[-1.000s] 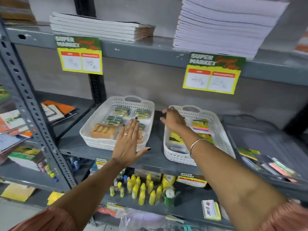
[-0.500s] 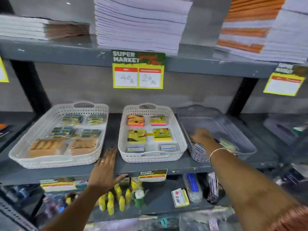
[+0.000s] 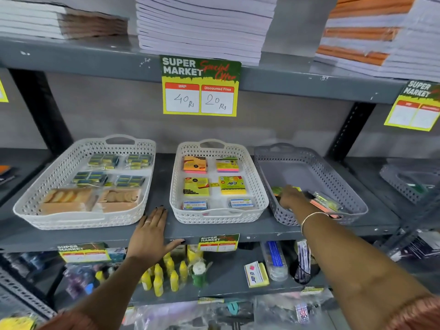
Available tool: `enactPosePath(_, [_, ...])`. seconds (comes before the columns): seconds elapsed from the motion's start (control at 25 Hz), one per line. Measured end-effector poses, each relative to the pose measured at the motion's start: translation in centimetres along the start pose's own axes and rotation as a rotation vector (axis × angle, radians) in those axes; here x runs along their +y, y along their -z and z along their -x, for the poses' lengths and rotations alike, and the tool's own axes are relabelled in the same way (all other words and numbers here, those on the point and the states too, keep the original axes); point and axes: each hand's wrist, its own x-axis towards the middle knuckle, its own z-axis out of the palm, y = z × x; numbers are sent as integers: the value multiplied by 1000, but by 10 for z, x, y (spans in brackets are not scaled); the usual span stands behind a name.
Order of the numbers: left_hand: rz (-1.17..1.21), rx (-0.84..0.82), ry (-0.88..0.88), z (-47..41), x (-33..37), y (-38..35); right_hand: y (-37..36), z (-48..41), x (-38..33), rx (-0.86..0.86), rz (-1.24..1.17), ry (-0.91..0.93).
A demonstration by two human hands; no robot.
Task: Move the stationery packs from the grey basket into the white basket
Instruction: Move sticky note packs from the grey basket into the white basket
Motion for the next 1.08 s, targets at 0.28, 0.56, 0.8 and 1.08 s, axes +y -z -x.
enactPosePath(0.28, [15, -5, 5, 1, 1, 1, 62, 24, 2, -174, -201, 8])
enactPosePath(0.56, [12, 7, -1, 1, 2, 3, 70, 50, -67, 141, -219, 381])
enactPosePath(0.8, [33, 25, -9, 0, 2, 1, 23, 45, -93, 52, 80, 550])
enactPosePath(1.08, [22, 42, -14, 1, 3, 1, 35, 37, -89, -40, -109, 530])
